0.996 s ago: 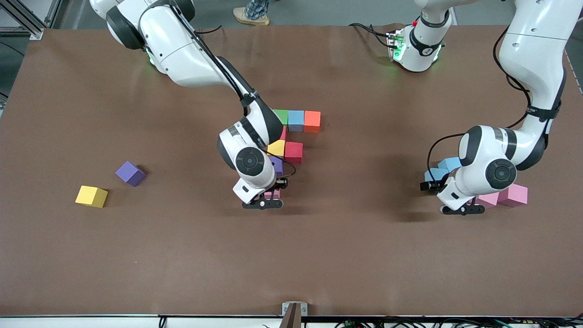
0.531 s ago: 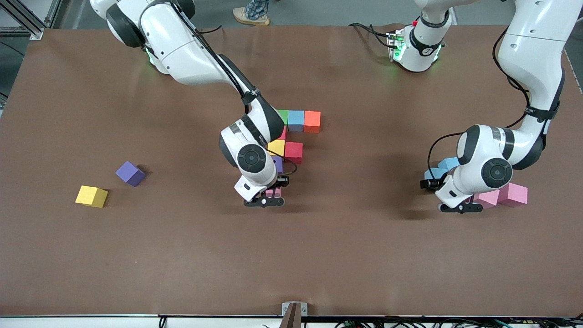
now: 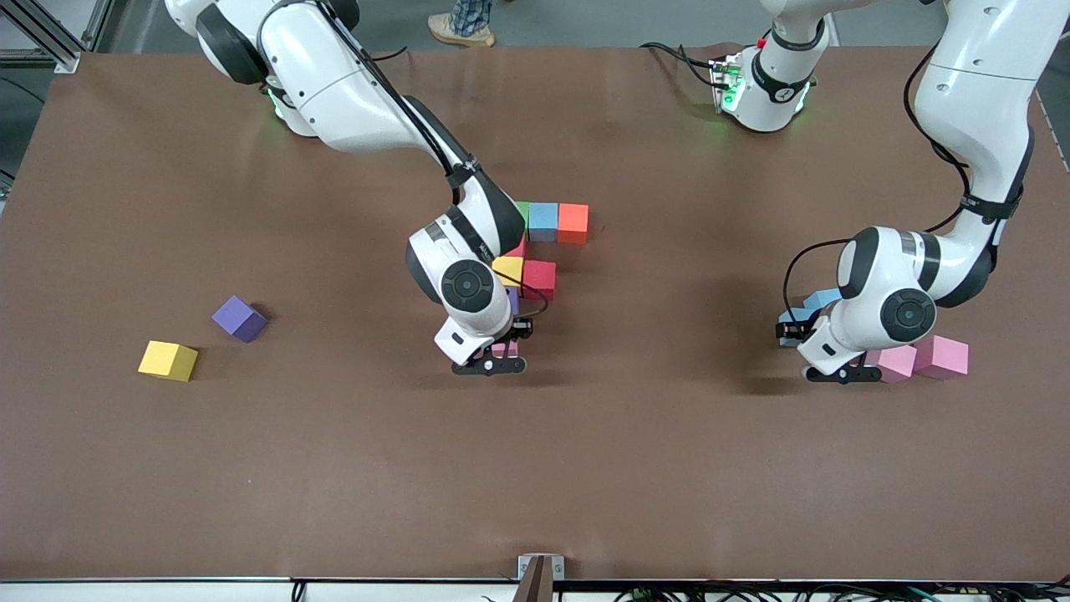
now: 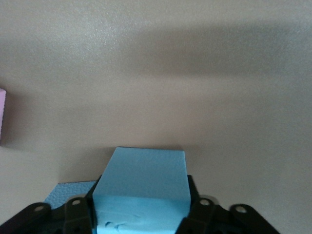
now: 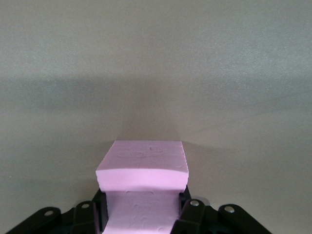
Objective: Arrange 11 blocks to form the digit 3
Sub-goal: 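Set pink below purple with the right gripper while the left gripper lifts blue, then carry the light blue cube to the column while the right gripper withdraws, then lower the light blue cube beside the red cube and open the left gripper, then move the left gripper over to the spare pink cubes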
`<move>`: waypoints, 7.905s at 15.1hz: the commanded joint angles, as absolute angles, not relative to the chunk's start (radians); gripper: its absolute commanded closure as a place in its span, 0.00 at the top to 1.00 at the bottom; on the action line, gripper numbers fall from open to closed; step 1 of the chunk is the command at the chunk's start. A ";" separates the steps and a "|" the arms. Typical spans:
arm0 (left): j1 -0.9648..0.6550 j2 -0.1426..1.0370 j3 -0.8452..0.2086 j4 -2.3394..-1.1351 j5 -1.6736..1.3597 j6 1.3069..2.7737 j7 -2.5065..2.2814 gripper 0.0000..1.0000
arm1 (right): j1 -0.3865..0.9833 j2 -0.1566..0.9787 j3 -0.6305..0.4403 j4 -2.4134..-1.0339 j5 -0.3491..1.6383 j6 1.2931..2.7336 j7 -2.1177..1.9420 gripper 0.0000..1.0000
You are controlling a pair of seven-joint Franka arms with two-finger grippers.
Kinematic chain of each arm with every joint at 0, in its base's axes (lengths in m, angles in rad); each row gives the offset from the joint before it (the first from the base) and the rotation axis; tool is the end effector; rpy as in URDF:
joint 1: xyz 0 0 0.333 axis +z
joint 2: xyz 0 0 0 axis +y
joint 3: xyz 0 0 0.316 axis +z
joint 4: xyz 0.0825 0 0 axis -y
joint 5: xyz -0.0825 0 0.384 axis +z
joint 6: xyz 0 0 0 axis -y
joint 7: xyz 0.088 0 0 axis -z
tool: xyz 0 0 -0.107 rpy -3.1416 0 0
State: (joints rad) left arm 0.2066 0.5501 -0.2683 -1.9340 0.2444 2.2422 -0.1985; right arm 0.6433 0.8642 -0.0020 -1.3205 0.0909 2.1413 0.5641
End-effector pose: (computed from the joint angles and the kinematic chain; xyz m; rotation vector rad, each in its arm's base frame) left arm 0.5979 -0.0269 0.1913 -3.0668 0.0211 0.3176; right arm 0.5894 0.4453 0.2111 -3.1027 -0.0420 0.1205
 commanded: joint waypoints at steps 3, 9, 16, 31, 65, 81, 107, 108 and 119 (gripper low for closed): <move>0.210 0.511 -0.296 -1.961 0.218 2.267 -0.245 0.28 | 0.658 0.864 0.000 -1.382 0.113 2.152 0.577 0.81; 0.146 0.523 -0.367 -1.846 0.115 2.269 -0.660 0.12 | 0.627 0.847 0.006 -1.295 0.115 2.074 0.597 1.00; -0.021 0.555 -0.367 -1.809 0.112 2.270 -1.294 0.12 | 0.569 0.657 0.002 -1.292 0.118 1.918 0.598 1.00; -0.238 0.558 -0.357 -1.821 0.130 2.344 -2.244 0.15 | 0.218 0.026 -0.005 -1.469 0.115 1.273 0.249 1.00; -0.333 0.580 -0.411 -2.022 0.256 2.655 -2.514 0.14 | -0.057 -0.029 -0.005 -1.451 0.052 1.462 -0.037 1.00; -0.328 0.586 -0.442 -2.019 0.250 2.669 -2.513 0.13 | -0.041 -0.021 0.000 -1.453 0.051 1.459 -0.034 1.00; -0.327 0.557 -0.443 -1.965 0.253 2.668 -2.497 1.00 | -0.044 -0.020 0.000 -1.448 0.023 1.465 -0.034 1.00; -0.327 0.537 -0.443 -1.962 0.258 2.658 -2.494 1.00 | -0.044 -0.020 0.000 -1.448 0.023 1.465 -0.034 1.00; -0.302 0.387 -0.468 -1.692 0.245 2.218 -2.257 1.00 | -0.044 -0.020 0.000 -1.448 0.025 1.465 -0.034 1.00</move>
